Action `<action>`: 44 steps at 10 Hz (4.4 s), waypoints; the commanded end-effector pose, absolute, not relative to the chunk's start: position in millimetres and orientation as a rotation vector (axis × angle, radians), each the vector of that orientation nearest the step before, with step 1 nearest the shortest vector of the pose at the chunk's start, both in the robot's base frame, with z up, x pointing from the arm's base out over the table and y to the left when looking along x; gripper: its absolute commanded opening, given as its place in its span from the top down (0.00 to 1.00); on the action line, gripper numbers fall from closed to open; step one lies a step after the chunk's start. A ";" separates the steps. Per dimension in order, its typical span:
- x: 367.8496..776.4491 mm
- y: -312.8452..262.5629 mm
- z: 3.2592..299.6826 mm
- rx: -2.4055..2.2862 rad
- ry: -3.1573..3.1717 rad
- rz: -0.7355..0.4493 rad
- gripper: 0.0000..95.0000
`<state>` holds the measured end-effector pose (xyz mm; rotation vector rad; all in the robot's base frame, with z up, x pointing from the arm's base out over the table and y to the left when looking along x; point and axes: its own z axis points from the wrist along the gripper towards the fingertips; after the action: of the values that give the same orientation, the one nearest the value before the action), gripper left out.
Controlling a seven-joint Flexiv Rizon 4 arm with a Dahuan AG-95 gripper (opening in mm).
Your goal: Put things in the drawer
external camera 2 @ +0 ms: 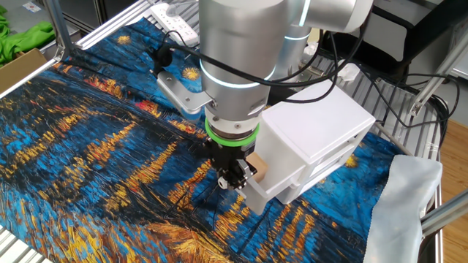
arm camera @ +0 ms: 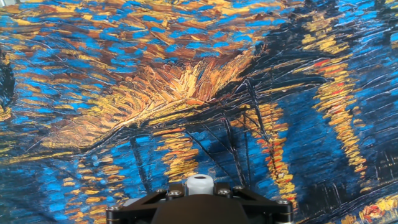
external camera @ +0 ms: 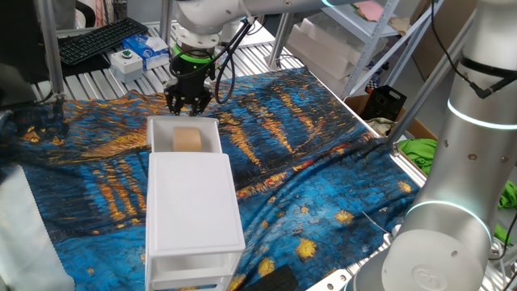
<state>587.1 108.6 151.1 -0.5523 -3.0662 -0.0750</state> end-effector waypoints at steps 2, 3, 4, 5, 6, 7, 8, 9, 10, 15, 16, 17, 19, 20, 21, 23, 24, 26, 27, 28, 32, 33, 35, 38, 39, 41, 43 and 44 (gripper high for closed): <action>585.2 110.3 151.9 -0.555 -3.065 -0.076 1.00; 584.5 110.7 152.1 -0.556 -3.065 -0.077 1.00; 583.7 111.1 152.3 -0.558 -3.066 -0.076 1.00; 582.1 111.8 152.5 -0.559 -3.066 -0.076 1.00; 581.0 112.1 152.5 -0.555 -3.065 -0.075 1.00; 579.9 112.1 152.3 -0.549 -3.066 -0.075 1.00; 578.7 112.0 151.9 -0.546 -3.067 -0.076 1.00; 577.6 112.0 151.6 -0.543 -3.067 -0.076 1.00; 576.2 112.0 151.3 -0.538 -3.069 -0.076 1.00; 569.2 113.3 151.9 -0.536 -3.072 -0.083 1.00; 568.1 113.6 152.2 -0.539 -3.073 -0.083 1.00; 567.3 113.8 152.3 -0.537 -3.075 -0.083 1.00; 565.8 114.1 152.5 -0.535 -3.077 -0.084 1.00; 565.0 114.2 152.4 -0.533 -3.079 -0.084 1.00; 564.1 114.0 152.2 -0.532 -3.081 -0.086 1.00; 561.6 113.6 151.7 -0.525 -3.088 -0.089 1.00; 560.5 113.4 151.4 -0.523 -3.091 -0.091 1.00; 558.4 113.3 151.3 -0.523 -3.094 -0.099 1.00; 557.6 113.3 151.2 -0.523 -3.096 -0.100 1.00; 556.7 113.2 151.1 -0.524 -3.097 -0.102 1.00; 553.0 114.0 151.0 -0.530 -3.104 -0.111 1.00; 552.3 114.5 151.1 -0.532 -3.104 -0.111 1.00; 550.0 115.7 151.4 -0.534 -3.104 -0.112 1.00; 547.2 116.2 151.5 -0.528 -3.108 -0.115 1.00; 546.5 116.4 151.5 -0.529 -3.110 -0.115 1.00; 544.2 117.0 151.3 -0.530 -3.114 -0.120 1.00; 542.5 116.6 150.5 -0.526 -3.119 -0.129 1.00; 542.2 116.4 150.2 -0.525 -3.122 -0.129 1.00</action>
<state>541.6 116.3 149.9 -0.5243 -3.1230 -0.1347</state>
